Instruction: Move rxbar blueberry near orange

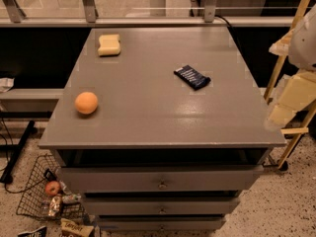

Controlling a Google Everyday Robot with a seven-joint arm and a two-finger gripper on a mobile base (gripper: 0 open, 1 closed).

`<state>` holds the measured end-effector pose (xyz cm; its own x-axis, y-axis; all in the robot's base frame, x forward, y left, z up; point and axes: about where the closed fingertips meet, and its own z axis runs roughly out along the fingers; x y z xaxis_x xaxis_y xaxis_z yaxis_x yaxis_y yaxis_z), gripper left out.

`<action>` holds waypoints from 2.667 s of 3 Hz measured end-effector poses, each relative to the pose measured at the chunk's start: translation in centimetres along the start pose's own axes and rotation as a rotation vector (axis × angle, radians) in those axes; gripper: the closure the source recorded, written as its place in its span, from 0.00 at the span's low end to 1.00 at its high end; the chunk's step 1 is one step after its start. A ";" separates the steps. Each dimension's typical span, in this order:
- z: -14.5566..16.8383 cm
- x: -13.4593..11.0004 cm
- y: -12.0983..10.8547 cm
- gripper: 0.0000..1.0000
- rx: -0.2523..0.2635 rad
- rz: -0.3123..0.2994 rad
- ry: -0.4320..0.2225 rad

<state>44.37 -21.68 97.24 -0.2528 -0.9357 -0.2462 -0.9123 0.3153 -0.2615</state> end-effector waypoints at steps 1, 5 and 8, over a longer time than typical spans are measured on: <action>3.1 -2.4 -4.6 0.00 0.032 0.092 -0.088; 18.4 -10.2 -17.2 0.00 0.010 0.592 -0.032; 22.8 -12.1 -16.2 0.43 -0.039 0.595 0.075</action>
Offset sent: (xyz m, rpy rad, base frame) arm 0.2471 0.0426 -0.0529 0.3499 -0.0125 -0.3272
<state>69.60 -11.82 83.20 -0.7447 -0.6091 -0.2727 -0.6178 0.7838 -0.0637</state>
